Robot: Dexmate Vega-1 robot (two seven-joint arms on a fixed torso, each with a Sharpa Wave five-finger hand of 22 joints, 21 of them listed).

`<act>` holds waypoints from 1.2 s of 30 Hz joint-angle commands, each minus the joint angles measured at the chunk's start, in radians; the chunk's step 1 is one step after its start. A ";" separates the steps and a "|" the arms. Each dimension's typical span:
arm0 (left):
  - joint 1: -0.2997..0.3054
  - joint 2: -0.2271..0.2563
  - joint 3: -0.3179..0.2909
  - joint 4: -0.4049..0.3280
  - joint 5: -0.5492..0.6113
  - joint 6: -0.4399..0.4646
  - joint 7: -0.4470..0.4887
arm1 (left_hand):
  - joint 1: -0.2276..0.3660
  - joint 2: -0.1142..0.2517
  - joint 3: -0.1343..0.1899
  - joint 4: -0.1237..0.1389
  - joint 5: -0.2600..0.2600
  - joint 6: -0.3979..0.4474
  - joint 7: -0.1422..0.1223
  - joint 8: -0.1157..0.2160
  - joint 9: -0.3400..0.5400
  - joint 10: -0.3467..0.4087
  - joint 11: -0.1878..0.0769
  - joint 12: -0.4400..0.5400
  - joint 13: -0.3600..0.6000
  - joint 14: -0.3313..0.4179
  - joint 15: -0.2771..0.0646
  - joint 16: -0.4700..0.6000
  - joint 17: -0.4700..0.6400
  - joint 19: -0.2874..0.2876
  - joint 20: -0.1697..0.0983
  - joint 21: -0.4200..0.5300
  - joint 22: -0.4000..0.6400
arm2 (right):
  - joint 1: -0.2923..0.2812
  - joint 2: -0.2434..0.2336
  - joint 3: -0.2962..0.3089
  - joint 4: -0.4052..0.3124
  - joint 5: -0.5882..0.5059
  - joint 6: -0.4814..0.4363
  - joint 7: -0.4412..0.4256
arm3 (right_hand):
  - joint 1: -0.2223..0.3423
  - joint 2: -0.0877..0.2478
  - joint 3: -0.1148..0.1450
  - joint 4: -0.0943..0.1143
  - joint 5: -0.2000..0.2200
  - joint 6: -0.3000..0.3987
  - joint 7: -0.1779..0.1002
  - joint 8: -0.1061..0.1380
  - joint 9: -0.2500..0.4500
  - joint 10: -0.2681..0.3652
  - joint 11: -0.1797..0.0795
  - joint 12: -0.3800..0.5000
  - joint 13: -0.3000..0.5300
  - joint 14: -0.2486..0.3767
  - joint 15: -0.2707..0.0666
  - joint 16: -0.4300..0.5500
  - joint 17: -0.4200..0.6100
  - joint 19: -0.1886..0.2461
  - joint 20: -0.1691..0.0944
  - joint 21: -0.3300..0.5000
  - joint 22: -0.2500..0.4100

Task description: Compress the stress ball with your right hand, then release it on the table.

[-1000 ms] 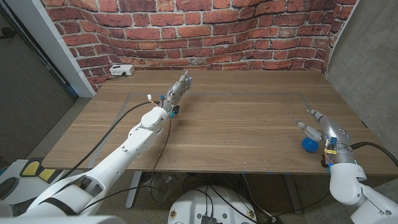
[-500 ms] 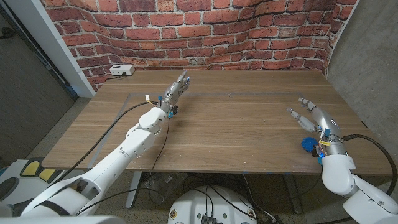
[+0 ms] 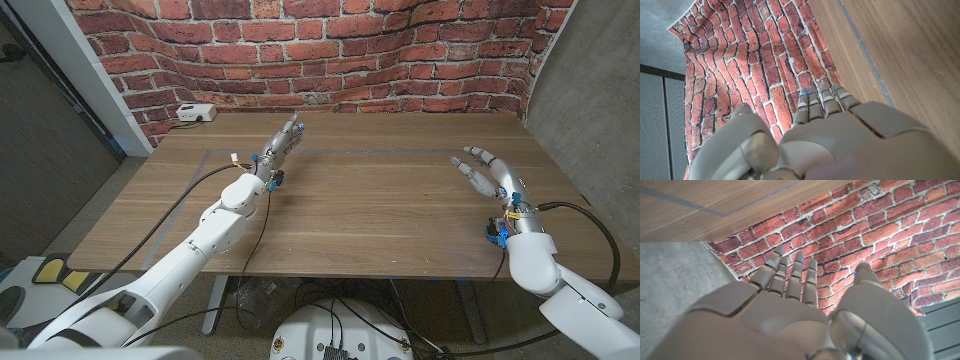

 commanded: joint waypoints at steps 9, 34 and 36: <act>0.068 0.066 -0.048 -0.048 -0.034 -0.055 -0.046 | 0.008 0.003 -0.004 0.003 -0.002 0.004 0.003 -0.002 0.004 0.014 0.000 -0.002 0.004 0.003 0.000 -0.002 0.002 0.002 0.002 -0.001 0.005 | 0.158 0.039 -0.089 0.096 0.189 0.136 0.075 | -0.001 0.011 0.009 -0.008 -0.007 -0.047 -0.005 -0.023 0.000 -0.010 0.004 -0.006 0.002 0.012 -0.002 0.003 0.001 -0.007 0.007 -0.002 0.002; 0.076 0.096 -0.073 -0.010 -0.087 -0.105 -0.148 | 0.010 0.004 -0.007 0.002 -0.003 -0.005 0.007 -0.004 0.003 0.006 0.007 -0.005 0.004 -0.018 -0.001 -0.009 0.002 -0.005 -0.015 -0.004 0.005 | 0.338 0.101 -0.210 0.290 0.511 0.330 0.246 | -0.094 0.015 -0.019 0.017 -0.020 -0.056 0.034 -0.038 -0.002 -0.065 0.048 -0.033 -0.001 -0.023 0.014 -0.001 0.004 -0.031 0.006 -0.007 0.003; 0.078 0.097 -0.075 -0.006 -0.090 -0.112 -0.155 | 0.010 0.004 -0.008 0.002 -0.003 -0.006 0.008 -0.005 0.003 0.004 0.007 -0.006 0.004 -0.019 0.000 -0.009 0.002 -0.005 -0.016 -0.004 0.005 | 0.346 0.098 -0.217 0.298 0.534 0.334 0.265 | -0.097 0.015 -0.020 0.018 -0.020 -0.059 0.036 -0.039 -0.003 -0.066 0.049 -0.033 -0.001 -0.023 0.014 -0.001 0.005 -0.031 0.004 -0.007 0.002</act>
